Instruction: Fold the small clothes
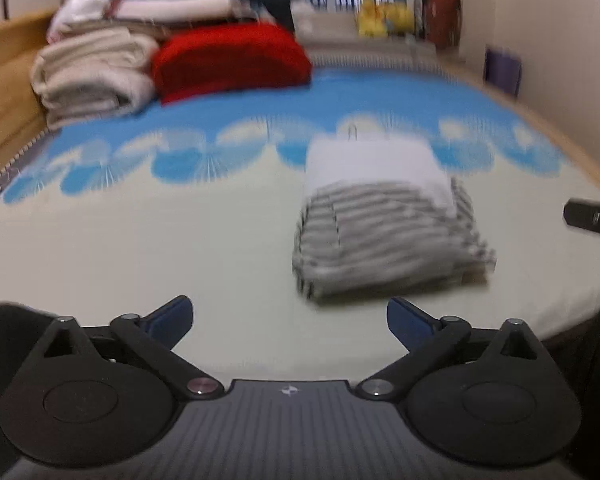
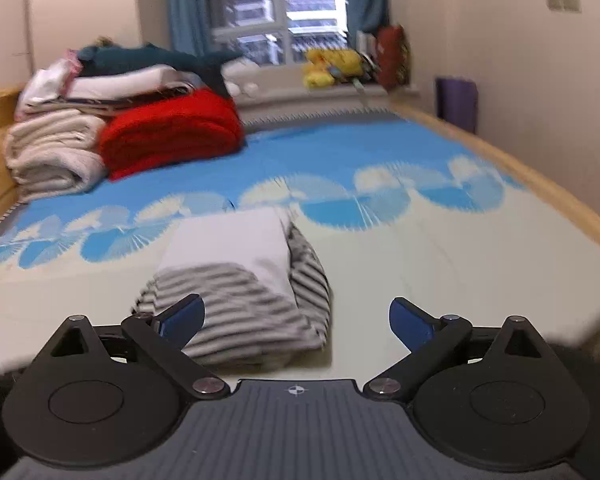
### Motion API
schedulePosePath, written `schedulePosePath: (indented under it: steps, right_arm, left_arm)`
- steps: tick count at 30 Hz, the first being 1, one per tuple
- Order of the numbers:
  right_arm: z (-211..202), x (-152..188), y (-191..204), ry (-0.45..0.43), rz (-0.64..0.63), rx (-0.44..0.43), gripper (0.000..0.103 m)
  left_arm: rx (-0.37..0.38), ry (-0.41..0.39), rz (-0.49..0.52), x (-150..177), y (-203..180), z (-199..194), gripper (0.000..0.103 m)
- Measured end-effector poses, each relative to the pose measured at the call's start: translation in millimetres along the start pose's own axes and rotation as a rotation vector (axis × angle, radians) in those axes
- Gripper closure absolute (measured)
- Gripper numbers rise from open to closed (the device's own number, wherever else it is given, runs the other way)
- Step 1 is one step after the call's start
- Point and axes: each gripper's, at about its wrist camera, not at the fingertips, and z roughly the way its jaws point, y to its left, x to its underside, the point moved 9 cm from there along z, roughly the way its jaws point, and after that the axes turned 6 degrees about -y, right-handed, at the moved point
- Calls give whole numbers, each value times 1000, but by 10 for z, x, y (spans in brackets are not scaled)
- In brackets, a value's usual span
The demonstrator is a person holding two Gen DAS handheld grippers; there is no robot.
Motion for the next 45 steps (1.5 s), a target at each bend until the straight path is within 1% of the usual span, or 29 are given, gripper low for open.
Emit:
schedulePosePath:
  steps: [2,4,6,8,10,12,20,36,45]
  right_arm:
    - [80,107,49,43,-13,1,5]
    - [162,154,124,65,-51,-9,5]
    - [242,180,175,70,-70,-2,5]
    - [290,228,205,92,-60,-4,4]
    - [336,276,229,115,-37,-9,4]
    - [354,302,266,125,-34,-17,5]
    - [312,312,320,117,-74,-37,5]
    - [315,341,398,116,-124,-46,4]
    - [318,340,395,118,-124,-44,4]
  left_arm:
    - [7,-17,-13,-73,43,59,1]
    - [-2,-24,3,-101,66,159,1]
    - [-8,7,-2,-62,90,302,1]
    - [9,43,-40,-28,110,388,1]
    - [16,55,-70,-12,121,427,1]
    - [11,53,-79,-6,97,454,1]
    - [34,30,-57,-21,-29,419,1]
    - [29,35,-55,-6,-24,441,1]
    - [32,36,-62,-7,-14,435,1]
